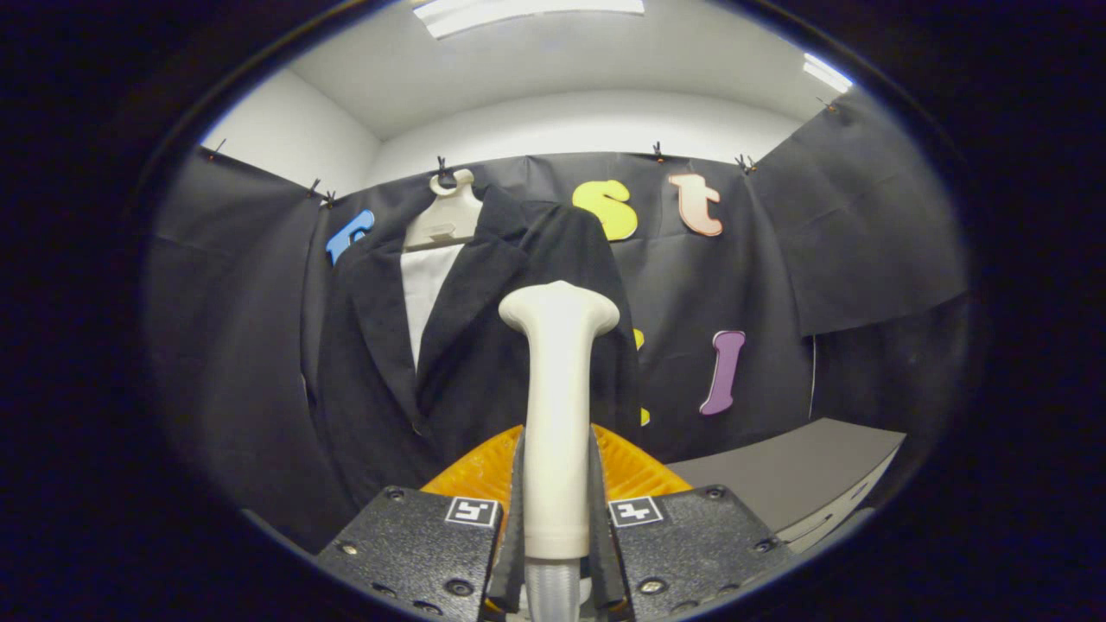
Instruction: Iron the clothes twice with a garment steamer, once on the left side and once on the right side.
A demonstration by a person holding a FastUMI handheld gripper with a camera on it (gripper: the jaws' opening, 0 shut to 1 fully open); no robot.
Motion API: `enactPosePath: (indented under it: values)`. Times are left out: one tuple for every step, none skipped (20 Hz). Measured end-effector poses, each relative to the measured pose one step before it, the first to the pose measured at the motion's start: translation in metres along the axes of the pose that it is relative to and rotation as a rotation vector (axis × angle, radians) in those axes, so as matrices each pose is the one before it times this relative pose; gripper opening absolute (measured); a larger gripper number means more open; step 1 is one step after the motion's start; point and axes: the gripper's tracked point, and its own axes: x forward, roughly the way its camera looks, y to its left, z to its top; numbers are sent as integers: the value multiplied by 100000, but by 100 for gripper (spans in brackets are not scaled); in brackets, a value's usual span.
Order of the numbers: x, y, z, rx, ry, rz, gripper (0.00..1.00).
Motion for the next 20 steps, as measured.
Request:
enactPosePath:
  values:
    - [-146, -16, -673, -330, 985, -70, 33]
    - [-248, 28, -672, -628, 1197, 85, 33]
    - [-242, 80, -695, -485, 1179, -16, 33]
    - [-243, 28, -638, -577, 1425, -206, 33]
    - [-146, -80, -697, -522, 1432, -702, 33]
    - [-211, -77, -682, -522, 1346, -427, 33]
    - [-334, 117, -753, -155, 1198, 130, 33]
    - [-203, 74, -687, -51, 1407, 340, 33]
    - [-105, -83, -650, -351, 1068, 8, 33]
    - [-133, -109, -652, -565, 1078, -109, 33]
    - [-136, -74, -752, -471, 1287, -177, 33]
    - [-163, -41, -731, 53, 1757, -111, 33]
    - [-220, 4, -937, -354, 1892, -124, 33]
    - [-188, 3, -700, -457, 1619, -95, 33]
    - [-178, 91, -705, -348, 1525, 266, 33]
    - [-256, 114, -779, -441, 1813, 430, 33]
    - [-177, 42, -748, -298, 1194, 261, 33]
    - [-221, -18, -766, -516, 1519, -168, 33]
    - [-150, -220, -725, -178, 1037, -415, 34]
    - [-154, -219, -694, 122, 1215, -793, 33]
